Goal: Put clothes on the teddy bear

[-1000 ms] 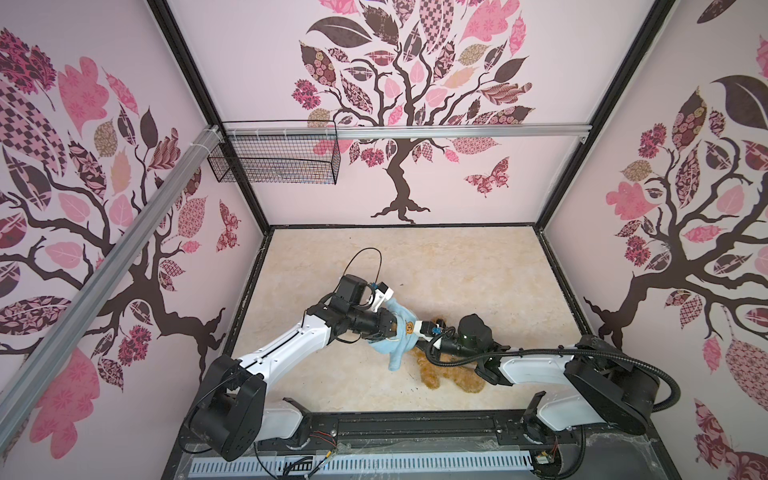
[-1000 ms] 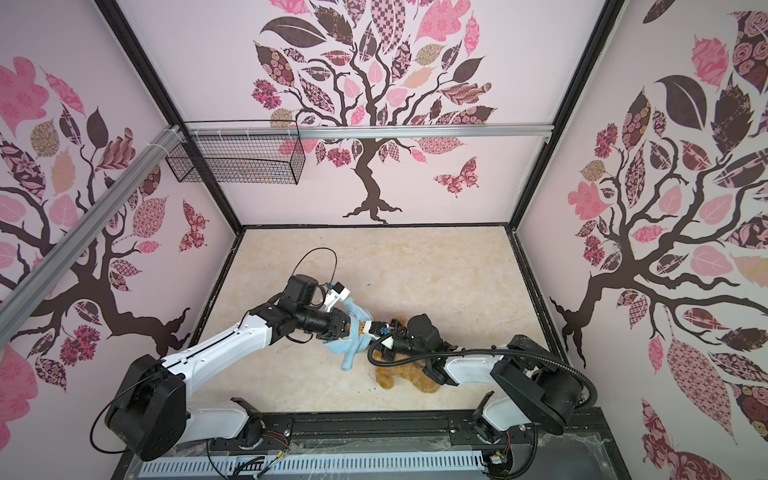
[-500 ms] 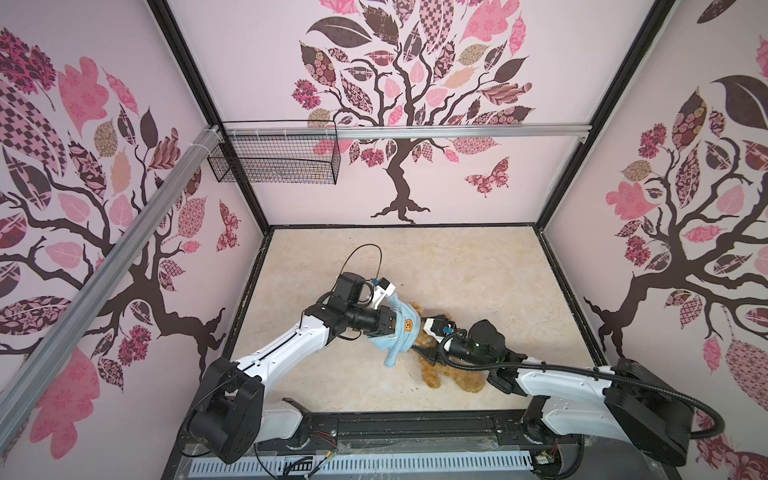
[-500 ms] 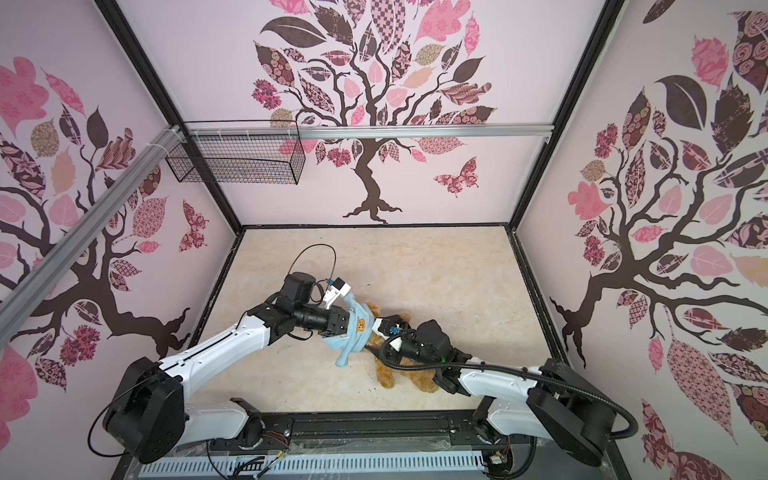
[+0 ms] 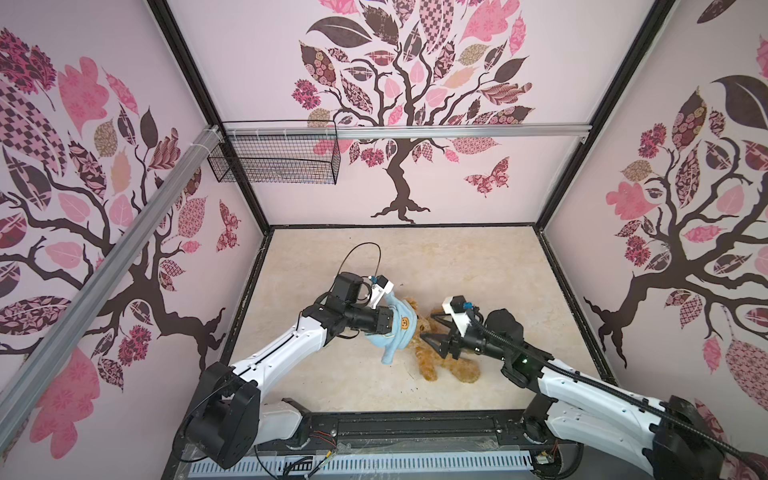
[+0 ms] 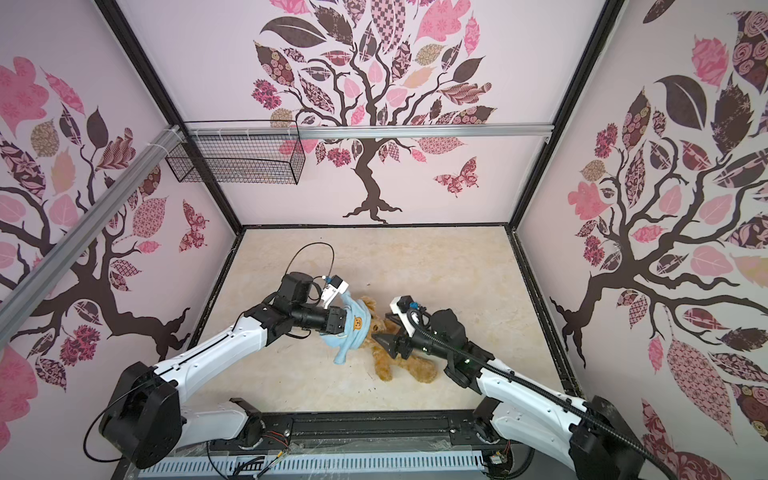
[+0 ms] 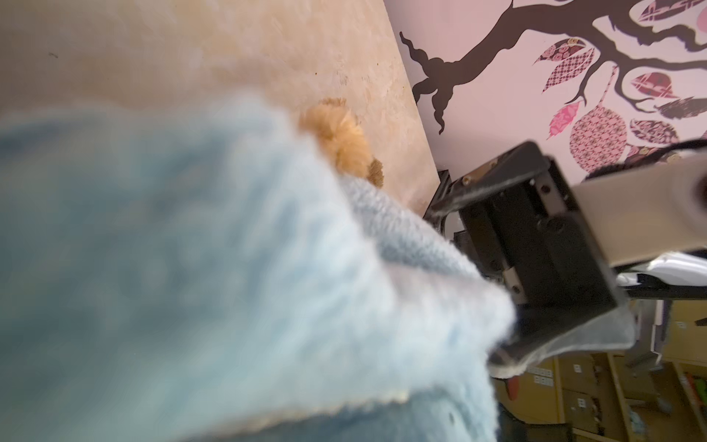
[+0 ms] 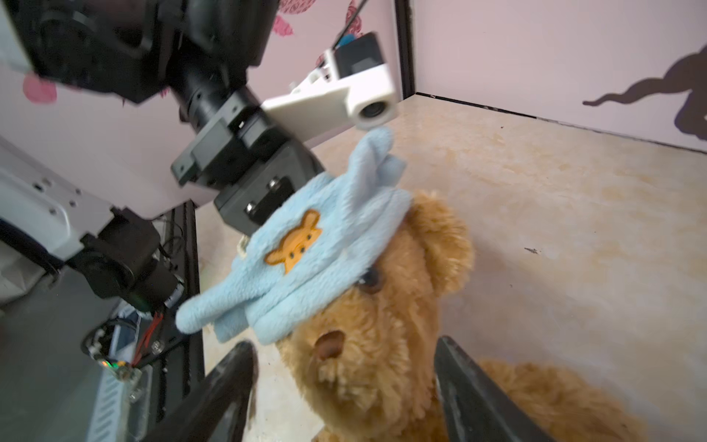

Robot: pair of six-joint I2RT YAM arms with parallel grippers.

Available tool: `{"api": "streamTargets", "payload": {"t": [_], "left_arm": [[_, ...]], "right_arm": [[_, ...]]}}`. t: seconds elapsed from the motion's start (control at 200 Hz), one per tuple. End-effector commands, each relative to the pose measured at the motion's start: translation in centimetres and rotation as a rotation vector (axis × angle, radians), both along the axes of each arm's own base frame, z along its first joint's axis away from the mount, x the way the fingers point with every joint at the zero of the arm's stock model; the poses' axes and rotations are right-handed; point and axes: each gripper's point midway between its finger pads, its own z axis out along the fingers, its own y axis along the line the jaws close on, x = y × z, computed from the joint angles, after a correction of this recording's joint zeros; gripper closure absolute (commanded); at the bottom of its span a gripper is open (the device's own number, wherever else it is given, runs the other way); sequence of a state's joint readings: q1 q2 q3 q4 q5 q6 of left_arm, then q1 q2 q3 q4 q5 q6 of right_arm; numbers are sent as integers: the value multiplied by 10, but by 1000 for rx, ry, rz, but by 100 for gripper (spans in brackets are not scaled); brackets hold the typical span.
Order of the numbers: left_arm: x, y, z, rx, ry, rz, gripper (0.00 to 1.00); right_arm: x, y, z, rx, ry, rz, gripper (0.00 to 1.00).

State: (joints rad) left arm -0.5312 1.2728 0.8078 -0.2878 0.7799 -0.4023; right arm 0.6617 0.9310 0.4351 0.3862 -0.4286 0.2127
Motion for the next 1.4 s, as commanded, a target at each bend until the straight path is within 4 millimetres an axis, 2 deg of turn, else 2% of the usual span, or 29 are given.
{"api": "streamTargets", "payload": {"t": [0.0, 0.095, 0.2, 0.35, 0.585, 0.855, 0.99, 1.075, 1.16, 1.22, 1.395], "left_arm": [[-3, 2, 7, 55, -241, -58, 100], [-13, 1, 11, 83, -376, -112, 100], [-19, 4, 15, 94, -495, -145, 100], [-20, 8, 16, 112, -546, -151, 100], [-18, 6, 14, 123, -545, -159, 100], [-19, 7, 11, 133, -555, -172, 100], [-19, 8, 9, 145, -564, -177, 100], [-17, 9, 9, 160, -573, -167, 100], [-14, 13, 9, 180, -584, -146, 100], [-12, 15, 12, 184, -593, -123, 100], [-15, 21, 27, 134, -622, -48, 100]], "right_arm": [[-7, 0, 15, 127, 320, 62, 32], [-5, 10, 24, 150, 420, 102, 39], [2, 19, 39, 182, 457, 128, 50], [2, 30, 52, 210, 478, 192, 66], [-1, 40, 40, 197, 515, 221, 68], [4, 60, 40, 195, 529, 250, 71], [6, 69, 45, 220, 539, 269, 78], [8, 71, 46, 253, 556, 267, 90], [11, 69, 42, 264, 569, 239, 99], [18, 60, 34, 260, 584, 180, 100], [48, 3, 7, 349, 627, -109, 100]]}}
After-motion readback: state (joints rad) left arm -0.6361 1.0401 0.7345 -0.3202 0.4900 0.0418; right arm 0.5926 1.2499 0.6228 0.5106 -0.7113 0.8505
